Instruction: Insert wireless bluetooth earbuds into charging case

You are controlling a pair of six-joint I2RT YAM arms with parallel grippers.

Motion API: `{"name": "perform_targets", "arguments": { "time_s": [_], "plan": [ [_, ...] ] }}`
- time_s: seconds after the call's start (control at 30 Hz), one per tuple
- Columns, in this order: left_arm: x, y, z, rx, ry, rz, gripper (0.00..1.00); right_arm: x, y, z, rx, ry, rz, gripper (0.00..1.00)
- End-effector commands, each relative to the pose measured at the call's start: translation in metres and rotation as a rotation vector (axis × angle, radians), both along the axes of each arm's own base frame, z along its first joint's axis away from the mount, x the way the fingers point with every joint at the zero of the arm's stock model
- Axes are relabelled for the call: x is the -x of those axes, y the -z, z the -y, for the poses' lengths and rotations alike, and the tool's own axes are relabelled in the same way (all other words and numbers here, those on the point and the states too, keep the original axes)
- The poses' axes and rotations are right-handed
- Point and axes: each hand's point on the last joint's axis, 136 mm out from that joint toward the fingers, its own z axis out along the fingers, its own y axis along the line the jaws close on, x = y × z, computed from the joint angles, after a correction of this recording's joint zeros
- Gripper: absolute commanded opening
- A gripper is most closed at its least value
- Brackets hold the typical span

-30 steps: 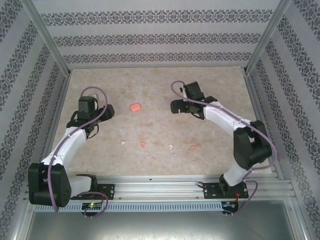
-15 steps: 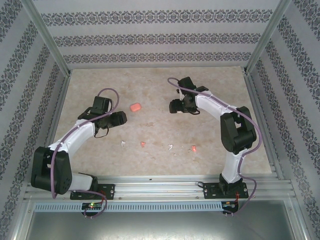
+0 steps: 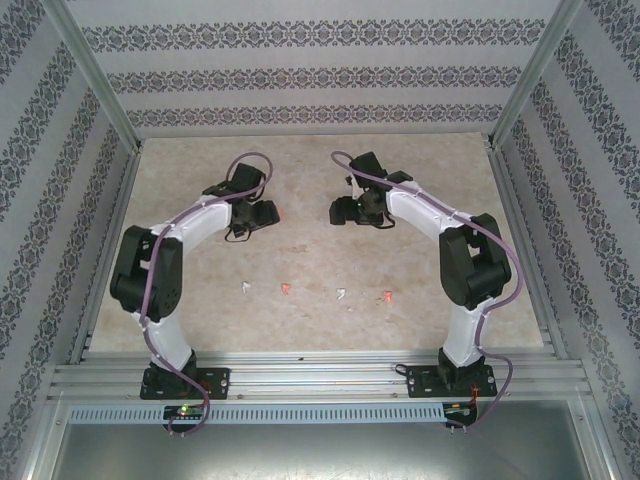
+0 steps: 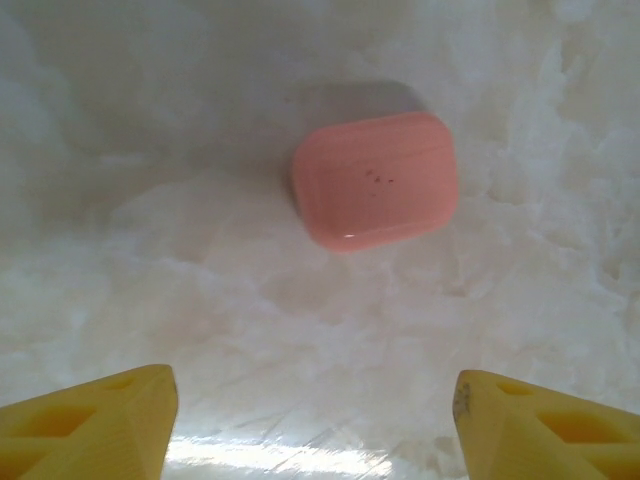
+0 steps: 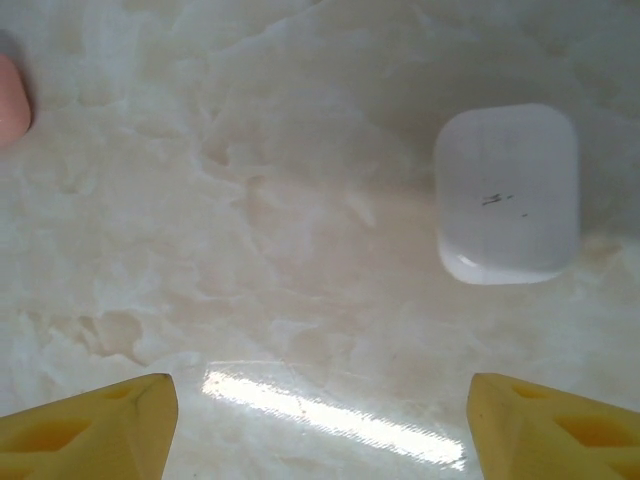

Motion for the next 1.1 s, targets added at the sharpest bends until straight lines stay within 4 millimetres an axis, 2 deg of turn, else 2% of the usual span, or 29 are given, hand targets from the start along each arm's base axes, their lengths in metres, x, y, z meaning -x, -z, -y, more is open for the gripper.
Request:
{"name": "perform_targets", "arguments": {
  "time_s": [0.0, 0.17, 0.47, 0.83, 1.07],
  "plan": [
    [-0.004, 0.003, -0.001, -0.062, -0.029, -0.042, 0.77, 0.006, -0.008, -0.008, -0.041, 0.002, -0.001, 0.76],
    [-0.017, 0.016, 0.0, -0.105, -0.053, -0.082, 0.79, 0.004, -0.008, -0.012, -0.065, 0.005, -0.004, 0.76],
    [-0.041, 0.034, 0.015, -0.086, -0.047, -0.098, 0.84, 0.002, -0.006, -0.015, -0.071, -0.001, -0.009, 0.75],
    [-0.05, 0.055, 0.009, -0.172, -0.01, -0.121, 0.75, 0.003, -0.005, -0.01, -0.079, 0.004, -0.015, 0.75],
    [-0.053, 0.054, 0.005, -0.222, 0.06, -0.103, 0.67, 0.005, -0.007, -0.003, -0.097, 0.021, -0.016, 0.75]
  ]
}}
